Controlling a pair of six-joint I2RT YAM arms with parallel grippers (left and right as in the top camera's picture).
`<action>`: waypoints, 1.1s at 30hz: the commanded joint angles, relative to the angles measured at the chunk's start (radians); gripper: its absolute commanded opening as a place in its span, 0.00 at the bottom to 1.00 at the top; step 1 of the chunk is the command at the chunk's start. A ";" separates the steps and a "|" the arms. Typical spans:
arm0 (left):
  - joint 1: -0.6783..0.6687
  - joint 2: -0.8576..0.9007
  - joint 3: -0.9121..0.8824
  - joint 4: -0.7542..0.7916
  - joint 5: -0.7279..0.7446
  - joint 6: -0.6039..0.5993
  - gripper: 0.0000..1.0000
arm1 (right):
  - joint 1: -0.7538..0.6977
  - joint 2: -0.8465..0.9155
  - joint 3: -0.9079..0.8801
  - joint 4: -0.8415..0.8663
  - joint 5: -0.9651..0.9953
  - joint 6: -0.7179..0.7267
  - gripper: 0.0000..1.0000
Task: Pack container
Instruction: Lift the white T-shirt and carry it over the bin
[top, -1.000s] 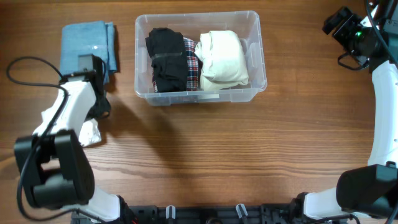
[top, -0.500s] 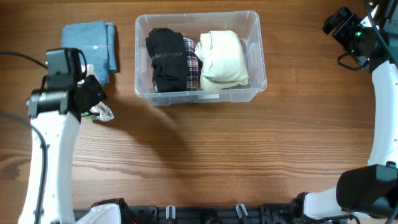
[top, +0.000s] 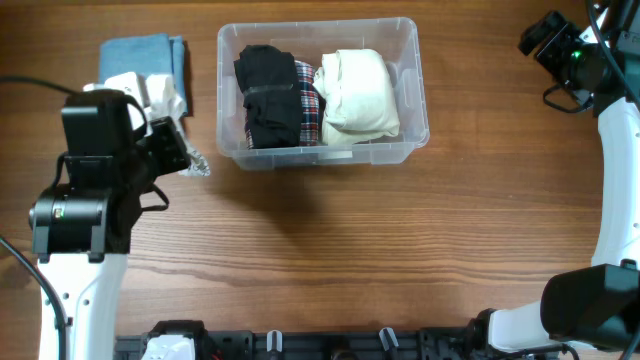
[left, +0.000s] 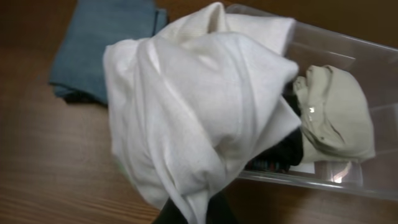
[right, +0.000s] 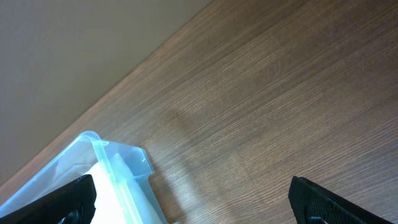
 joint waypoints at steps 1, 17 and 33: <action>-0.087 -0.018 0.076 0.012 -0.040 0.071 0.04 | 0.004 -0.003 0.005 0.000 -0.010 0.006 1.00; -0.446 0.064 0.094 0.354 -0.089 0.746 0.04 | 0.004 -0.003 0.005 0.000 -0.009 0.006 1.00; -0.607 0.512 0.094 0.611 -0.321 1.247 0.04 | 0.004 -0.003 0.005 0.000 -0.009 0.006 1.00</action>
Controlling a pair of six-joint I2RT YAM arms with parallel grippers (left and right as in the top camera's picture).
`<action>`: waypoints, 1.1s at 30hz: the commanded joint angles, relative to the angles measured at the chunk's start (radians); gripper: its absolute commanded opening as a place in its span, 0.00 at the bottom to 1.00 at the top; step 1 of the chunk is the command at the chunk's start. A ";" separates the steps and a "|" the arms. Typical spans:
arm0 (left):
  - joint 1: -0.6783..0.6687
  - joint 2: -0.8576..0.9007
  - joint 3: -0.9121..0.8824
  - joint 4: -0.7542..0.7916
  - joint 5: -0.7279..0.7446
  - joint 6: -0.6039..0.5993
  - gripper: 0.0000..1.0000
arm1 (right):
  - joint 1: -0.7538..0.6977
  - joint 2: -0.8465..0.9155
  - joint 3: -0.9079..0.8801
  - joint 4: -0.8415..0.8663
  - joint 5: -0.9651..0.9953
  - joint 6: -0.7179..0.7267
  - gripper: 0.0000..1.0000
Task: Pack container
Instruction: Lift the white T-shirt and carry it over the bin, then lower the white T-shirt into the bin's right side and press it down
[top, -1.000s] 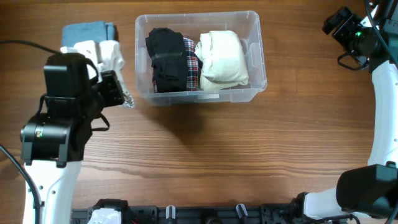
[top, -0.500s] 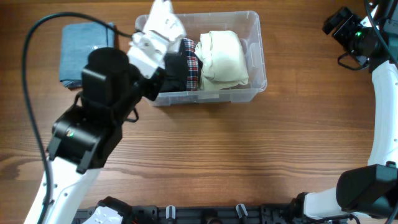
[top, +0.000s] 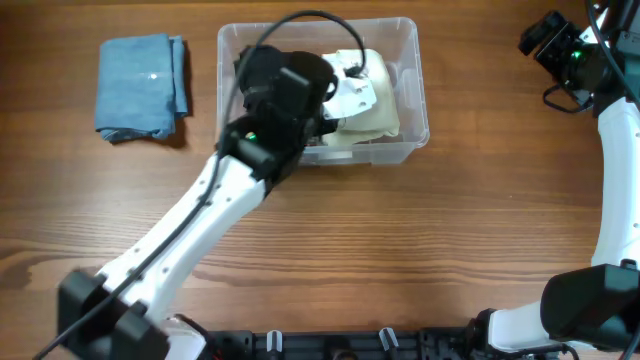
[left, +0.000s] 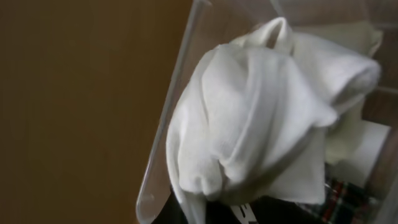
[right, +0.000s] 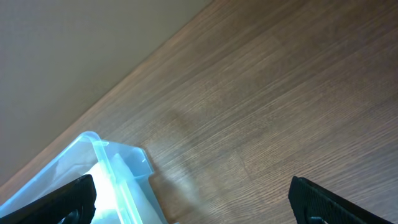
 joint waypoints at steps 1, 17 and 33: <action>-0.019 0.071 0.029 0.077 -0.069 0.094 0.04 | 0.004 -0.003 0.005 -0.001 -0.010 0.006 1.00; -0.019 0.172 0.029 0.453 -0.162 0.195 0.04 | 0.004 -0.003 0.005 -0.001 -0.010 0.006 1.00; -0.025 0.326 0.029 0.453 -0.162 0.156 0.24 | 0.004 -0.003 0.005 -0.001 -0.010 0.006 1.00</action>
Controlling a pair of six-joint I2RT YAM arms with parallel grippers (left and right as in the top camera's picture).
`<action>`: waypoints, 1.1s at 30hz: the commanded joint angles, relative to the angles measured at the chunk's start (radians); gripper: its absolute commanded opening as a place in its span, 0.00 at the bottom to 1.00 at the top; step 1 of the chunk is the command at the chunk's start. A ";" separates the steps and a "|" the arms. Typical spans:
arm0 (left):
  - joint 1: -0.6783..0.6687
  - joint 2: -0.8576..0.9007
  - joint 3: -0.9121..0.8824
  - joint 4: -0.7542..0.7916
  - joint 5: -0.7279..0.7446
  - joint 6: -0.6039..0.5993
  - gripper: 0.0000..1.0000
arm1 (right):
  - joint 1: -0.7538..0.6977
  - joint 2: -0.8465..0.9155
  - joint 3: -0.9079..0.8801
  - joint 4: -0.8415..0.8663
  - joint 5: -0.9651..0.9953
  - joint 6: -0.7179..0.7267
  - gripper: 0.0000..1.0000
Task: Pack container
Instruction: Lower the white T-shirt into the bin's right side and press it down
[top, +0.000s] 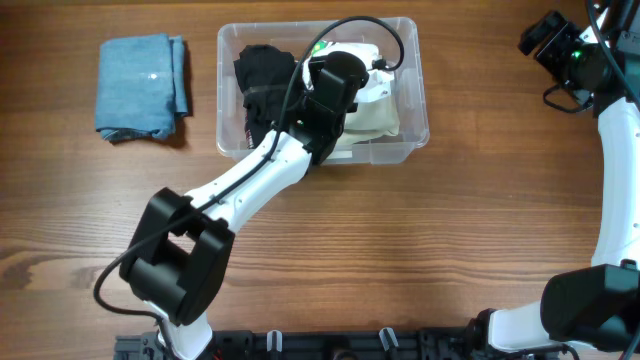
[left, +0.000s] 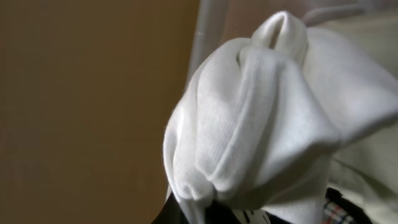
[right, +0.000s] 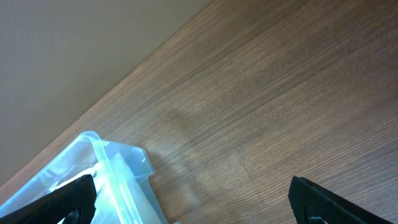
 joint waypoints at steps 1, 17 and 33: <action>-0.016 0.012 0.021 0.006 -0.017 -0.032 0.51 | 0.004 -0.003 0.005 0.000 -0.009 0.006 1.00; -0.246 -0.003 0.021 -0.041 -0.331 -0.264 0.94 | 0.004 -0.003 0.005 0.000 -0.010 0.006 1.00; -0.196 -0.202 0.024 -0.085 -0.089 -1.183 0.15 | 0.004 -0.003 0.005 0.000 -0.010 0.006 1.00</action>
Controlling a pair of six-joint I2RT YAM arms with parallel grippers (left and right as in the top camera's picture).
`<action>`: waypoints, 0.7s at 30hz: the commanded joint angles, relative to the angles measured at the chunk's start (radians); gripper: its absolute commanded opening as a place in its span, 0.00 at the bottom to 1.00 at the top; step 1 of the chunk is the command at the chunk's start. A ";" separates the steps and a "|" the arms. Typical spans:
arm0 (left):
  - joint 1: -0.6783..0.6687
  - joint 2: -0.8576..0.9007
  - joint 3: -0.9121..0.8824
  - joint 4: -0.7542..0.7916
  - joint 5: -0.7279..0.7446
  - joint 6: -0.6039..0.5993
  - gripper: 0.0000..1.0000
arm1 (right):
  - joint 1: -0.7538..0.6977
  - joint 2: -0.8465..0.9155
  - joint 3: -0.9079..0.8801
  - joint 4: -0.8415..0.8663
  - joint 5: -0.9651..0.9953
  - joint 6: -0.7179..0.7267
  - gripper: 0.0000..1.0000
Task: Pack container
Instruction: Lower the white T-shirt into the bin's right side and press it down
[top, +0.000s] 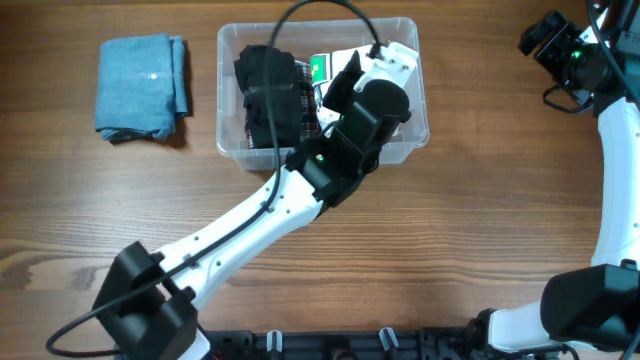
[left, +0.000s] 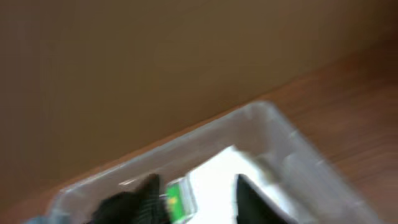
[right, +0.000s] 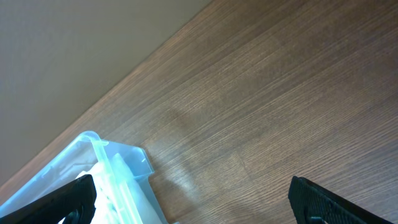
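The clear plastic container (top: 412, 132) stands at the table's far middle. It holds a black garment (top: 262, 85), a plaid one (top: 309, 112) and, at its right end, a white garment (top: 388, 58) with a green tag (top: 318, 70). My left gripper (top: 338, 82) hangs over the container's right half. In the blurred left wrist view the left gripper (left: 193, 202) is open, with white cloth (left: 214, 186) showing under the gap and the container's far wall (left: 267, 124) behind. My right gripper (top: 558, 45) is far off at the top right, and in its own view the right gripper (right: 186, 202) is open on nothing.
A folded blue cloth (top: 140, 85) lies on the wood table (top: 450, 240) left of the container. My left arm (top: 250, 230) stretches diagonally from the near left up to the container. A container corner (right: 106, 168) shows in the right wrist view.
My left gripper was shut on the white garment above the container's middle. Now it is open further right, with the garment lying at the right end. The right arm is unchanged.
First my left gripper held the white garment left of the container, beside the blue cloth. Then it had the garment over the container, then lower over the cream clothing. Now the garment rests in the container's right end and the jaws stand apart.
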 joint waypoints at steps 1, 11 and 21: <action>0.023 0.003 0.014 -0.014 0.179 -0.238 0.09 | 0.004 -0.003 0.005 0.000 -0.010 0.006 1.00; 0.197 0.092 0.014 -0.082 0.416 -0.491 0.04 | 0.004 -0.003 0.005 0.000 -0.010 0.006 1.00; 0.204 0.251 0.014 -0.063 0.465 -0.491 0.04 | 0.004 -0.003 0.005 0.000 -0.010 0.006 1.00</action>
